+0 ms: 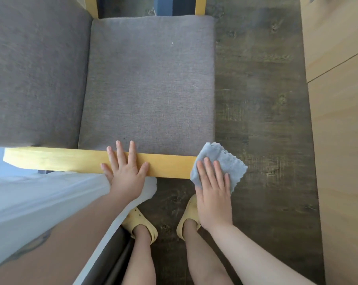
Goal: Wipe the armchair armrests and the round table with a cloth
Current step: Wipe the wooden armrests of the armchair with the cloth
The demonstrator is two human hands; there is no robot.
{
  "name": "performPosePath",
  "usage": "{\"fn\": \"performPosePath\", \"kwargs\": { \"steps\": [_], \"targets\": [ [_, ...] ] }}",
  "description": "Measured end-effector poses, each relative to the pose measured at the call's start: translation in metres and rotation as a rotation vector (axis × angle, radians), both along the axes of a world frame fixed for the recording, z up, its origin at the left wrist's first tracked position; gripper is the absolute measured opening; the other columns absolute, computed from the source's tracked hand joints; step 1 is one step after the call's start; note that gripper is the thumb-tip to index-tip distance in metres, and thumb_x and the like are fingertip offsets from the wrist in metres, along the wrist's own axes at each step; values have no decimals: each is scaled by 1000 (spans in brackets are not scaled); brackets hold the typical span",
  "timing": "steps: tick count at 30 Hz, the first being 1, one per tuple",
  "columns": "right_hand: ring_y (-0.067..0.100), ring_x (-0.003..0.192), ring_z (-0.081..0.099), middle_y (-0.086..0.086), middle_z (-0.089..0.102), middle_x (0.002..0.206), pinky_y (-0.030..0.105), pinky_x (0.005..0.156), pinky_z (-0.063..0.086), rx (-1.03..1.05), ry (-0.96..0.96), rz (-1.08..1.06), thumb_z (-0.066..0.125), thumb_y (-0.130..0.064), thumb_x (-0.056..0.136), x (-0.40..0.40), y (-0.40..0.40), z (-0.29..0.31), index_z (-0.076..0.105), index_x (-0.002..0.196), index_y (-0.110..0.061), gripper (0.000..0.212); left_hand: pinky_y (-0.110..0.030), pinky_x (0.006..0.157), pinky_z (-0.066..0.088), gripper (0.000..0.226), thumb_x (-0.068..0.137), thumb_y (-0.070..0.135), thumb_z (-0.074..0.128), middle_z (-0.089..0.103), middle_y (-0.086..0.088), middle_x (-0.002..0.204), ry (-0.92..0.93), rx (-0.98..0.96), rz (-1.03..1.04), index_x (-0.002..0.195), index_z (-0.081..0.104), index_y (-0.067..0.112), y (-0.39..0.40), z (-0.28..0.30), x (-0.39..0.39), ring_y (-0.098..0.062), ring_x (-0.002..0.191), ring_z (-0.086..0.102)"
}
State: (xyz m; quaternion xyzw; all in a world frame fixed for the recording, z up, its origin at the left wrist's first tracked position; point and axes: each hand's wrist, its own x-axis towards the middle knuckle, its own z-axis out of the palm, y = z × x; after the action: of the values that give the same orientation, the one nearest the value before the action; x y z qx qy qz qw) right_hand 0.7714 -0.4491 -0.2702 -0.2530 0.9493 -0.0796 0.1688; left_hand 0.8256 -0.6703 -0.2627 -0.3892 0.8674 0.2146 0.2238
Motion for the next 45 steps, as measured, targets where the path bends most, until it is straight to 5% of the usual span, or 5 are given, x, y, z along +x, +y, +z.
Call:
{"fn": "performPosePath", "kwargs": {
  "steps": [16, 23, 29, 35, 45],
  "targets": [
    [23, 148, 0, -1, 8, 161, 48, 119, 8, 24, 6, -129, 13, -35, 98, -3, -49, 7, 14, 153, -22, 57, -52, 114, -9, 62, 99, 43, 22, -22, -6, 157, 3, -79, 49, 151, -9, 29, 9, 3, -8, -25, 143, -25],
    [18, 148, 3, -5, 11, 161, 45, 117, 11, -6, 39, 354, 26, -31, 96, 15, -58, 0, 15, 154, -23, 59, -46, 117, -9, 60, 100, 38, 27, -14, -2, 160, 100, -77, 120, 153, 3, 25, -32, 3, 5, -20, 145, -19],
    [24, 148, 2, 2, 6, 161, 51, 117, 11, 81, 43, -340, 23, -34, 98, 42, -105, 2, 11, 154, -20, 59, -47, 117, -2, 67, 94, 50, 12, -2, -5, 161, 145, -155, -12, 153, 8, 19, -81, -7, 38, -24, 147, -8],
    [19, 148, 11, -6, 10, 160, 46, 117, 16, 81, 10, 290, 27, -32, 97, 68, -121, 6, 17, 154, -24, 59, -53, 115, 7, 67, 94, 49, 14, 11, -8, 159, 167, -135, -92, 152, 18, 15, -113, -8, 67, -27, 147, 5],
    [22, 148, 3, -2, 6, 162, 48, 116, 12, 77, 10, 340, 23, -32, 98, 100, -204, 4, 11, 154, -21, 59, -52, 115, 5, 65, 96, 47, 14, 9, -7, 160, 219, -147, -58, 151, 18, 14, -163, -15, 103, -27, 147, 2]
  ]
}}
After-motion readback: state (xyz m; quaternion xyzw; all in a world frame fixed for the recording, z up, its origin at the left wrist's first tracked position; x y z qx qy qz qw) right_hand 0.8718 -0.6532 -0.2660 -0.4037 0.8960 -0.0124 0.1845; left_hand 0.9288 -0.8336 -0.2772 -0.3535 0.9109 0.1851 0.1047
